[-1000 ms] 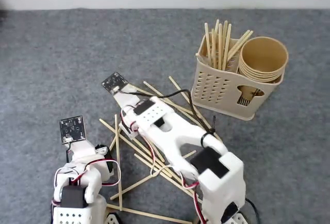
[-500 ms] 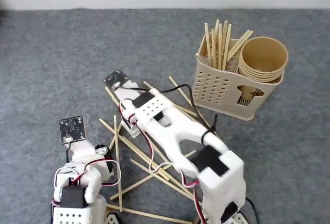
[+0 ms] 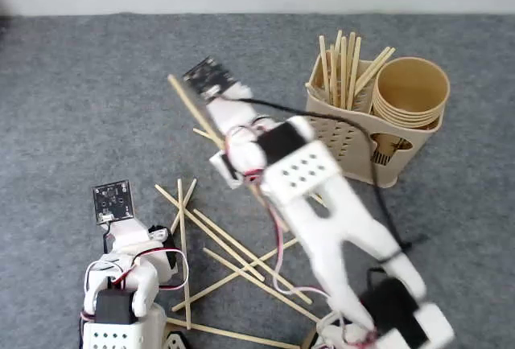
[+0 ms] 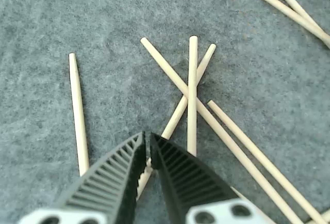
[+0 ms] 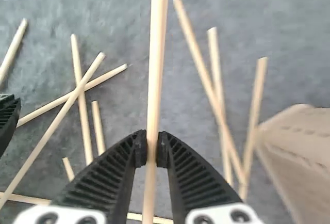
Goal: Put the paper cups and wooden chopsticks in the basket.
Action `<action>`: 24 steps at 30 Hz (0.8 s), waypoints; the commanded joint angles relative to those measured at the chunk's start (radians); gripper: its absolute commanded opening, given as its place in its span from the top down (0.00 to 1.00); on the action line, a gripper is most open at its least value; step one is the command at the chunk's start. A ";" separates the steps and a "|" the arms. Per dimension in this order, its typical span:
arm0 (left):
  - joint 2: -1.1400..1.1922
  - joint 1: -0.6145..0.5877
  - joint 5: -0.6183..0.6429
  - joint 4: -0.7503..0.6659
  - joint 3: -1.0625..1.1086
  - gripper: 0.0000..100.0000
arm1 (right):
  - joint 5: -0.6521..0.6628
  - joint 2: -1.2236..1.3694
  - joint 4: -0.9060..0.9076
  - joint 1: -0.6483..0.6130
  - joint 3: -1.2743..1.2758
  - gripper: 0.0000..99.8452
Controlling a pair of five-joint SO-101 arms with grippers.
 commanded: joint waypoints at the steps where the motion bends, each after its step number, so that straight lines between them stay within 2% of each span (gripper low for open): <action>1: -0.012 0.002 -0.005 0.003 -0.008 0.99 | 0.051 -0.162 0.019 0.056 -0.051 0.99; 7: -0.012 0.002 -0.005 0.003 -0.008 0.99 | 0.109 -0.308 0.008 0.153 -0.084 0.99; 14: -0.012 0.002 -0.005 0.003 -0.008 0.99 | 0.114 -0.332 0.004 0.232 -0.313 0.99; 19: -0.012 0.002 -0.005 0.003 -0.008 0.99 | 0.107 -0.331 -0.128 0.295 -0.350 0.99; 24: -0.012 0.002 -0.005 0.003 -0.008 0.99 | 0.106 -0.338 -0.303 0.358 -0.253 0.99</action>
